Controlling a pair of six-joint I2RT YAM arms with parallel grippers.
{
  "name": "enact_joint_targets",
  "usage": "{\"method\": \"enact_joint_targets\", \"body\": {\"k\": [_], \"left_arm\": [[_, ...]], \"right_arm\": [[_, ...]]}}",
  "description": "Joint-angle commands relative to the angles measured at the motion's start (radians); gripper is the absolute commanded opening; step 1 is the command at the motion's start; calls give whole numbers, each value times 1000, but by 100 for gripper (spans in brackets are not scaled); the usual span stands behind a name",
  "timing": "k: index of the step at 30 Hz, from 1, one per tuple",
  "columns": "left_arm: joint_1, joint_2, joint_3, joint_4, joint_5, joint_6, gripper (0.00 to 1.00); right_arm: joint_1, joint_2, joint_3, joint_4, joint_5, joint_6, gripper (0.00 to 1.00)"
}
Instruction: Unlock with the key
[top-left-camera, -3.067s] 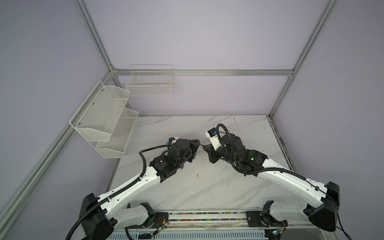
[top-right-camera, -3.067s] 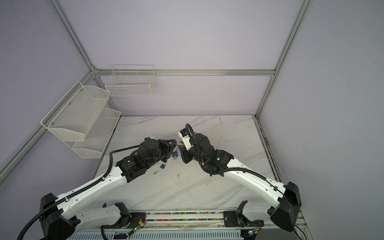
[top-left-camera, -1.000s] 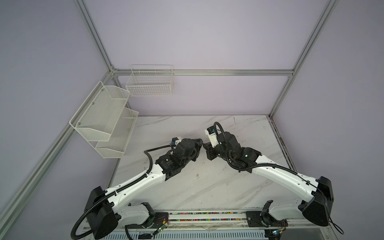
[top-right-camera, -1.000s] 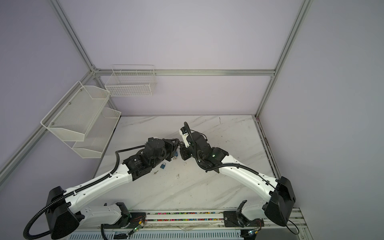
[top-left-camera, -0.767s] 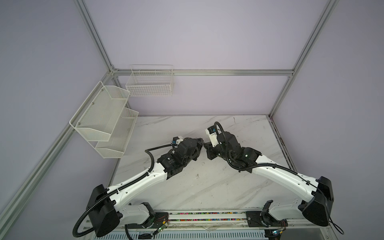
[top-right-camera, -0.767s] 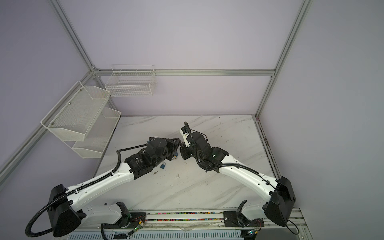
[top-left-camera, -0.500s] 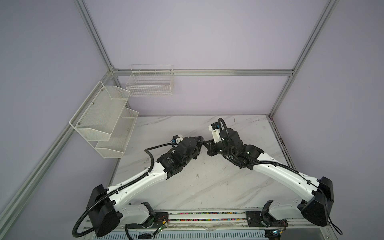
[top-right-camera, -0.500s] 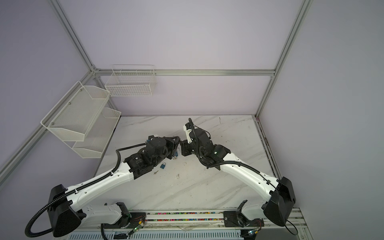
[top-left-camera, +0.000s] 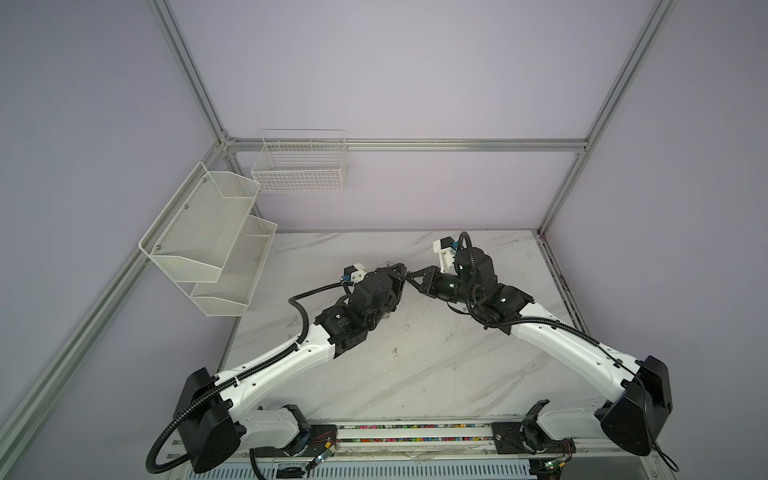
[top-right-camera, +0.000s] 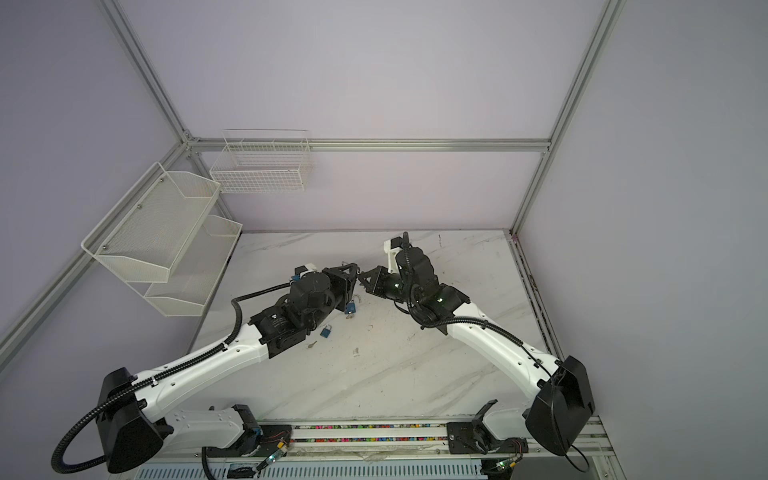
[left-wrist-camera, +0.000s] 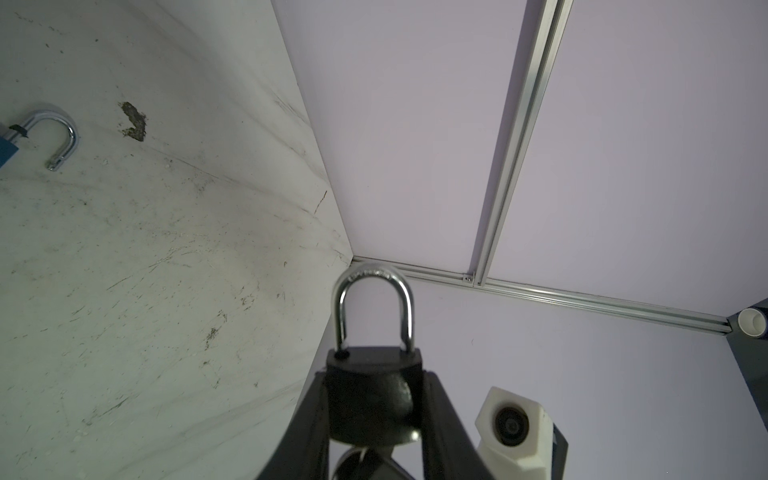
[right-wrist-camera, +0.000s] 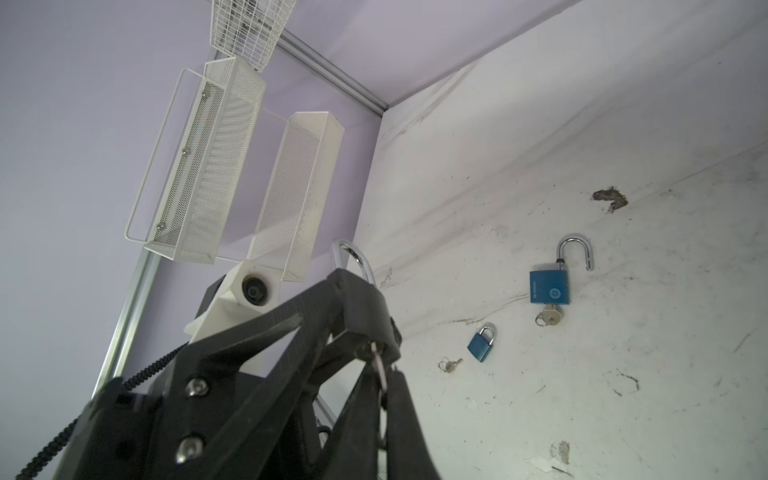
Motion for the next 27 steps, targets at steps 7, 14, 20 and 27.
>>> {"method": "enact_joint_targets", "body": {"k": [7, 14, 20, 27], "left_arm": [[-38, -57, 44, -49, 126, 108, 0], [-27, -88, 107, -134, 75, 221, 0], [17, -147, 123, -203, 38, 439, 0], [39, -237, 98, -223, 42, 992, 0]], "right_arm": [[18, -35, 32, 97, 29, -104, 0], [20, -71, 29, -15, 120, -221, 30], [18, -115, 54, -112, 140, -337, 47], [17, -155, 118, -270, 194, -412, 63]]}}
